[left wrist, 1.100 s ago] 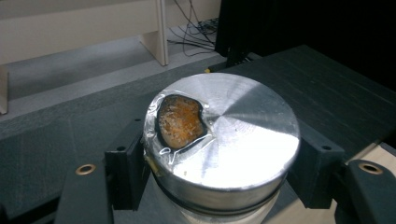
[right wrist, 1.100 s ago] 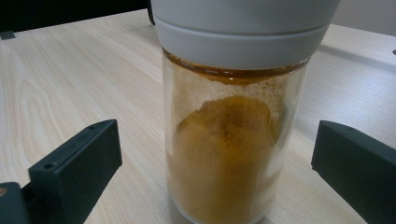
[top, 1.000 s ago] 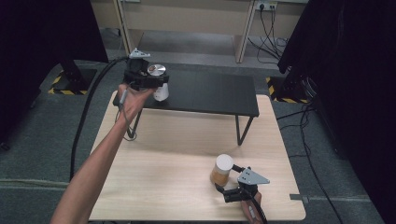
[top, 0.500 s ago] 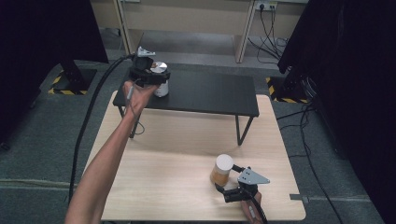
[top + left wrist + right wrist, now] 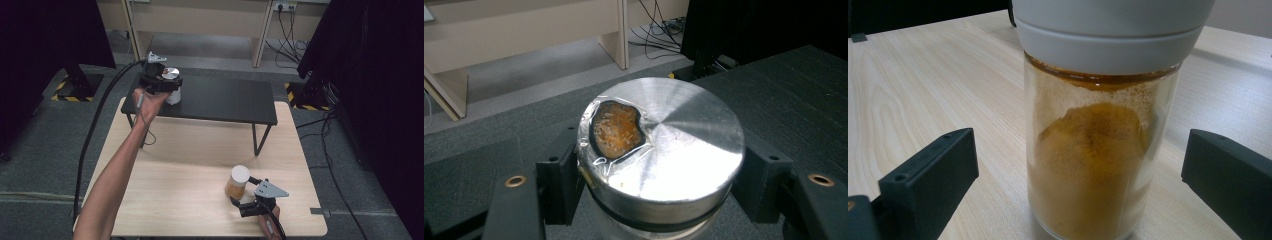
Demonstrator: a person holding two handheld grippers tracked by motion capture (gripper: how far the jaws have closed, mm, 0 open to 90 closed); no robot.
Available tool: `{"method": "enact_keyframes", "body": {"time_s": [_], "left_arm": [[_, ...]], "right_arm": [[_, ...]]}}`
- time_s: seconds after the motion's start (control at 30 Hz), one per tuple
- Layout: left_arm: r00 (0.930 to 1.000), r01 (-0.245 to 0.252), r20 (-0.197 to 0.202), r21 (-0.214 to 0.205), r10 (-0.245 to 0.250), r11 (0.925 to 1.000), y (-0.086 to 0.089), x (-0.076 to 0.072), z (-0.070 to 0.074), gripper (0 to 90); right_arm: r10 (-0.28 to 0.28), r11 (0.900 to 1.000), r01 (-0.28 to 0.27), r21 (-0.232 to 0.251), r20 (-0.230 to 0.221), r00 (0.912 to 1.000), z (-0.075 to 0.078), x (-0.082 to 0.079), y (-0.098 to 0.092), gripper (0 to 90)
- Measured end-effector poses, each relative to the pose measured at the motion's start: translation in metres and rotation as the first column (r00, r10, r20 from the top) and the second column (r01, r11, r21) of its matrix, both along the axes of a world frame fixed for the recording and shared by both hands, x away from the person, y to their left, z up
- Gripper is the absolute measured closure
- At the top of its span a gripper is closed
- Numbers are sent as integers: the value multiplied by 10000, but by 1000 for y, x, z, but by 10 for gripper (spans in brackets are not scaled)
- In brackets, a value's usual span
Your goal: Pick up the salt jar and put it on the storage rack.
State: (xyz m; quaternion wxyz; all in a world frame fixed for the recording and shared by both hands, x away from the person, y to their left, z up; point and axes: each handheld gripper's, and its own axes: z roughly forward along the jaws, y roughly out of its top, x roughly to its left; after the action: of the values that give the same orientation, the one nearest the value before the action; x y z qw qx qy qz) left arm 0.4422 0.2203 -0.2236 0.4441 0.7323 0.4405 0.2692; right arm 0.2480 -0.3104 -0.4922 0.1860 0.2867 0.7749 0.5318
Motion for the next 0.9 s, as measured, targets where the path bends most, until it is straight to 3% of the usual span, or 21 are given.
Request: {"method": "enact_keyframes", "body": {"time_s": [0.33, 0.4, 0.5, 0.57, 0.63, 0.7, 0.8, 0.9], "left_arm": [[9996, 183, -230, -18, -183, 9998, 4, 1, 4, 297], [9983, 303, -486, -123, -309, 9995, 8, 3, 7, 225], [9984, 402, -375, -247, -411, 9989, 10, -3, 7, 134], [9978, 389, -504, -853, -433, 9956, 19, -6, 6, 97], [9976, 348, -558, -904, -399, 9953, 24, -9, 7, 45], [9984, 294, -476, -502, -318, 9983, 25, -18, 10, 12], [9983, 573, -60, -816, -580, 9950, 38, -39, 0, 0], [9971, 753, 207, -874, -738, 9933, 48, -60, -9, 0]], "right_arm": [[-24, 10000, 24, -4, 9, 10000, 0, 0, 0, 15], [-24, 10000, 24, 2, 8, 10000, 0, 0, 0, 15], [-29, 10000, 29, -33, 24, 10000, 0, -1, 1, 15], [-32, 10000, 32, -42, 21, 10000, 0, -1, 1, 15], [-39, 10000, 39, -41, 25, 10000, 0, -1, 1, 15], [-37, 10000, 37, -48, 21, 10000, 0, -1, 1, 15], [-19, 10000, 19, -69, 30, 10000, 1, -1, 1, 15], [-5, 10000, 6, -87, 14, 10000, 1, 0, 1, 15]]}}
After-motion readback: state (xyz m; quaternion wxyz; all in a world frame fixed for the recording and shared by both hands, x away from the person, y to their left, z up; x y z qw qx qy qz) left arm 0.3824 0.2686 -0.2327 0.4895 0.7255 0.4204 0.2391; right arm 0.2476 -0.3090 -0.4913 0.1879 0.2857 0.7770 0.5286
